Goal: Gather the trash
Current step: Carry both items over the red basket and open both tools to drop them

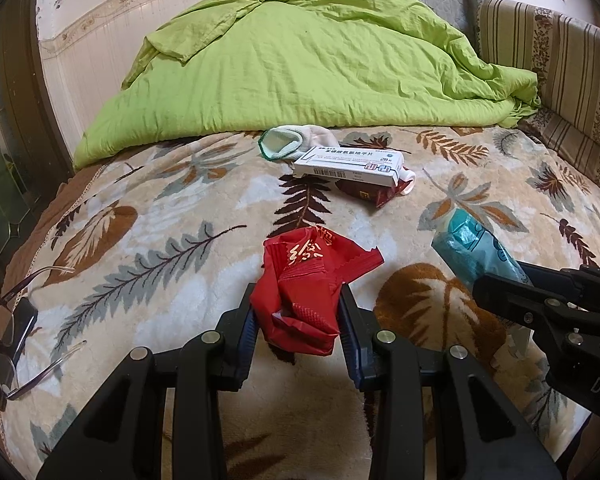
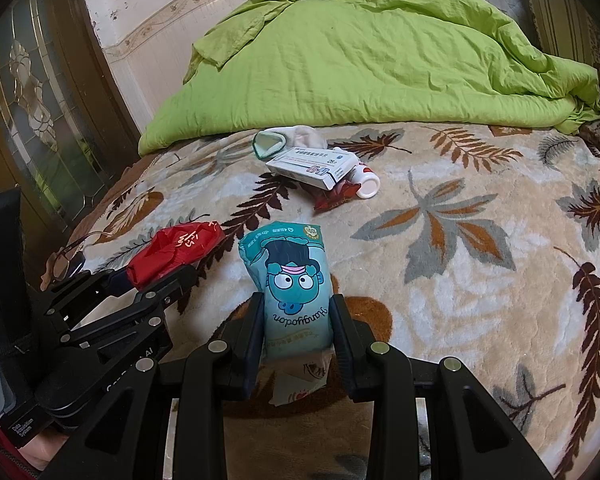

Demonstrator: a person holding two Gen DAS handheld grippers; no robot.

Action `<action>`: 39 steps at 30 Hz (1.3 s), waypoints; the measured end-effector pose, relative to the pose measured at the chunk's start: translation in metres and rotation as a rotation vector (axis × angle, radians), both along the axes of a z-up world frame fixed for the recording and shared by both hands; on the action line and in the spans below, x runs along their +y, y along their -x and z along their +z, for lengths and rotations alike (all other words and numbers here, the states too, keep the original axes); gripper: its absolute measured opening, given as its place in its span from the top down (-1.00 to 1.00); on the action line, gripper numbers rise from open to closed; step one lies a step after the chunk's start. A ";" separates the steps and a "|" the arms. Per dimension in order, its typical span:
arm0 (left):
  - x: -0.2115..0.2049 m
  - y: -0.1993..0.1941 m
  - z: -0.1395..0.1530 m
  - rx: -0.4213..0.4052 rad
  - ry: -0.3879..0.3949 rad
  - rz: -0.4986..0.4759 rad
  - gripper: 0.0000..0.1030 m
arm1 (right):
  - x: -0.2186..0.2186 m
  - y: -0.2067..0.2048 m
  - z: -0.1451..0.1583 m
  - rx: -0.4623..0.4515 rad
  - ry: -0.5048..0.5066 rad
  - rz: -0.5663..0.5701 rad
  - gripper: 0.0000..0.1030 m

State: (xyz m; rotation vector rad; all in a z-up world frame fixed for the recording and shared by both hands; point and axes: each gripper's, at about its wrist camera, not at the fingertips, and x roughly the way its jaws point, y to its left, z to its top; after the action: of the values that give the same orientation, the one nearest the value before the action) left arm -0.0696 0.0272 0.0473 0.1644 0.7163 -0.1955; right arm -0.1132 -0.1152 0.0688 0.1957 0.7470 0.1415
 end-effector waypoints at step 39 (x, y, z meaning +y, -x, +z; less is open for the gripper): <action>-0.280 0.191 0.069 0.179 0.167 -0.902 0.31 | -0.282 0.334 0.036 -0.006 -0.173 -0.756 0.29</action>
State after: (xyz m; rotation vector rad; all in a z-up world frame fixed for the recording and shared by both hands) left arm -0.2602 -0.2529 0.1161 0.3059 0.7603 -1.1395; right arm -0.4469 -0.3970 0.1049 0.6273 0.6124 -0.5131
